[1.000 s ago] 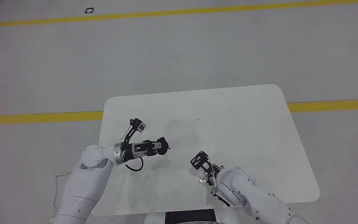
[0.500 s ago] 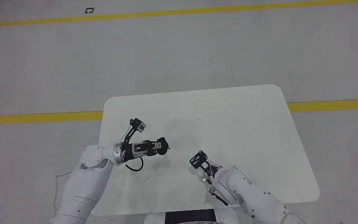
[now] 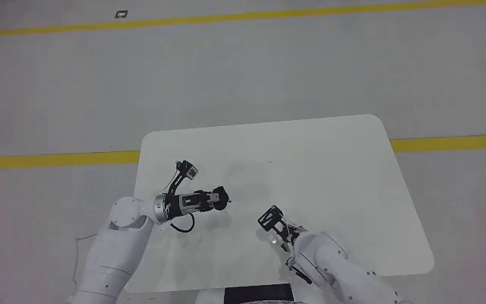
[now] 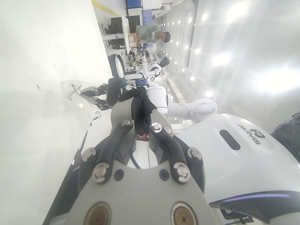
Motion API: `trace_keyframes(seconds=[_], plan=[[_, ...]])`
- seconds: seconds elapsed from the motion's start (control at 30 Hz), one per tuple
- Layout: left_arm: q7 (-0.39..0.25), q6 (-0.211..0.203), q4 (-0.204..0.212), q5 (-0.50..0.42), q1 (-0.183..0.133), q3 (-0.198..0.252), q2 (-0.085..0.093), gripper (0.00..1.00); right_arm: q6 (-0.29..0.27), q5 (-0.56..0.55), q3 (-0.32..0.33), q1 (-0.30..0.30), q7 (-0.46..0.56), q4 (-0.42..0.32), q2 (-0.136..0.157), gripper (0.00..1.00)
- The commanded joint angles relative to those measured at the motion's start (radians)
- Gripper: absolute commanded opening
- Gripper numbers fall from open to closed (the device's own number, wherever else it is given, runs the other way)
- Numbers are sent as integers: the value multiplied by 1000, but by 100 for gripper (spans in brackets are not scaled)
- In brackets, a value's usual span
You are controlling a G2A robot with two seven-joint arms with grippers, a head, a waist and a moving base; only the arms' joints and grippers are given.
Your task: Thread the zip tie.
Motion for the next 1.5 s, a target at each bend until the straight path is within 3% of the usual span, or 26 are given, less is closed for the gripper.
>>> trace_keyframes(seconds=[0.0,0.23,0.7,0.97,1.1,1.47], plan=[[0,0,0,0,0,0,0,0,-14,8,19,-21,-17,-20,5,0],[0,0,0,0,0,0,0,0,-64,28,62,-60,-61,-30,14,0],[0,0,0,0,0,0,0,0,-83,65,46,-8,-42,36,1,0],[0,0,0,0,0,0,0,0,-67,65,34,11,-20,52,-7,31],[0,0,0,0,0,0,0,0,-55,40,26,14,20,47,-9,31],[0,0,0,0,0,0,0,0,-38,28,-22,56,67,82,-29,18]])
